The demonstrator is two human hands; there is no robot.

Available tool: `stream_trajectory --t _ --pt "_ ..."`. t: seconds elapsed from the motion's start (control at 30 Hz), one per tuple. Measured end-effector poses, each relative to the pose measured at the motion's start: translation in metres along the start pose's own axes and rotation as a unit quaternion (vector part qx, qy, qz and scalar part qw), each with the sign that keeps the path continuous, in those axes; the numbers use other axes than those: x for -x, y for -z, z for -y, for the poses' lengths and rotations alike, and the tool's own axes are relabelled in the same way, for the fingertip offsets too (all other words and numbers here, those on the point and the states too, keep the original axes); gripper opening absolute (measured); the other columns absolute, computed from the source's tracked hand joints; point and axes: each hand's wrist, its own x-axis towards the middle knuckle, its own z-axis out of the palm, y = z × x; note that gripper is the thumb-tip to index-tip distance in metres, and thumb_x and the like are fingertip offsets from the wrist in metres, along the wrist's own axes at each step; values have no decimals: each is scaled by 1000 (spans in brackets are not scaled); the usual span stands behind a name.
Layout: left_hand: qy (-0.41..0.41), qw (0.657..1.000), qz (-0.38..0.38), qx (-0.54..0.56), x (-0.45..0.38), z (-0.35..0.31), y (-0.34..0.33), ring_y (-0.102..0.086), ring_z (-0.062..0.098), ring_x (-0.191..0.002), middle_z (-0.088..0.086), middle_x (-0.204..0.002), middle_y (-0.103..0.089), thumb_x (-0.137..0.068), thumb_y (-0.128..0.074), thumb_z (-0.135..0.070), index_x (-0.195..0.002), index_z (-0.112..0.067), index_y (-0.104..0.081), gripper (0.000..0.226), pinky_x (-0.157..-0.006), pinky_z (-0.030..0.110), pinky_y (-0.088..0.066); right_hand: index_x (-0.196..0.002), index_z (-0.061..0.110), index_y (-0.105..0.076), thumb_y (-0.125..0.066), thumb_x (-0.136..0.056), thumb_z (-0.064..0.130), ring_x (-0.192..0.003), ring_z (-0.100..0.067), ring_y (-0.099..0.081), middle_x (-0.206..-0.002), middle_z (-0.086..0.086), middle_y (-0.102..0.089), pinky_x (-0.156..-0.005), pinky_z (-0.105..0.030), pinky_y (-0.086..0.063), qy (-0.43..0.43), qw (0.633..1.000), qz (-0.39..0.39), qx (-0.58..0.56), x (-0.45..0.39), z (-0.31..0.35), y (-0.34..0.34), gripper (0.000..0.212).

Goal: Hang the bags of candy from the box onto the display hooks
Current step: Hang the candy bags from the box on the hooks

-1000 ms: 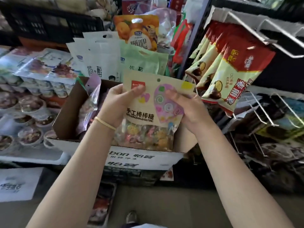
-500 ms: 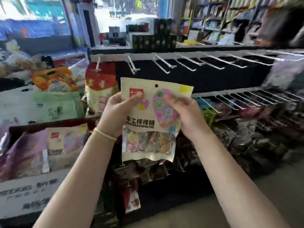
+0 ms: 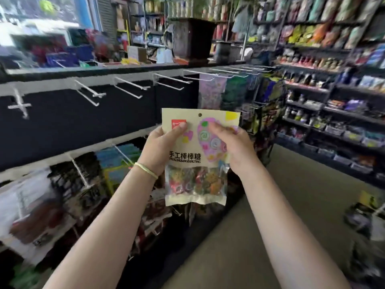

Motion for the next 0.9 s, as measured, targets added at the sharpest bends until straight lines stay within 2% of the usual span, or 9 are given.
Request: stream_trajectory --t 0.1,0.2,0.4,0.5,0.53,0.6,0.7,0.83,0.9 --pt "10 1000 -1 9 -77 33 -2 -72 35 -96 18 -107 -75 -81 -76 -32 -106 -10 -73 33 -88 49 -58 -87 15 -73 -71 -91 19 -79 -14 -75 -81 1 -78 -63 -26 -59 -28 999 -5 22 -70 -17 19 6" --pt "33 999 4 14 -152 55 -22 -74 32 -92 16 -105 -76 -79 -79 -33 -112 -6 -70 43 -82 46 -60 -90 15 -71 -72 -90 18 -79 -10 -75 -80 5 -78 -60 -22 -56 -40 998 -29 36 -141 -22 43 4" --pt "48 998 33 3 -270 81 -71 -75 23 -84 9 -96 -78 -79 -74 -33 -104 -12 -70 33 -69 35 -59 -89 17 -71 -76 -88 23 -80 -10 -75 -81 6 -77 -63 -23 -56 -43 995 -67 56 -265 -28 102 8" --pt "42 999 29 -16 -312 96 -84 -75 22 -79 8 -90 -78 -76 -73 -31 -97 -11 -71 29 -67 33 -60 -98 11 -73 -77 -87 19 -85 -17 -76 -92 -3 -78 -63 -26 -57 -46 996 -55 43 -318 -40 124 15" --pt "33 999 17 -27 -324 101 -88 -75 21 -77 7 -87 -78 -75 -74 -29 -95 -11 -72 27 -66 32 -60 -102 7 -73 -76 -87 18 -84 -18 -76 -94 -6 -78 -62 -27 -57 -49 997 -42 37 -336 -44 130 18" --pt "3 999 -29 -45 -347 109 -93 -75 20 -75 6 -84 -78 -77 -77 -26 -89 -12 -73 18 -65 32 -60 -98 9 -73 -73 -89 15 -78 -17 -76 -87 -4 -78 -58 -25 -56 -52 998 4 27 -370 -50 138 11" --pt "-58 989 -122 -56 -372 117 -102 -74 22 -76 7 -83 -77 -79 -81 -21 -80 -17 -77 6 -70 36 -61 -91 15 -74 -73 -89 17 -80 -17 -76 -84 -1 -78 -62 -27 -57 -46 995 85 24 -422 -54 144 3" --pt "-92 966 -234 -61 -389 120 -114 -72 22 -73 6 -78 -76 -90 -72 -15 -72 -16 -74 18 -72 37 -59 -105 14 -74 -81 -81 34 -93 -26 -75 -100 -7 -78 -74 -41 -61 -65 982 173 36 -474 -57 134 32" --pt "-100 954 -276 -58 -392 118 -118 -72 24 -75 7 -80 -76 -91 -70 -16 -70 -19 -75 22 -74 40 -60 -103 13 -73 -80 -82 33 -89 -25 -76 -97 -7 -78 -71 -38 -60 -75 975 207 33 -491 -57 128 30"
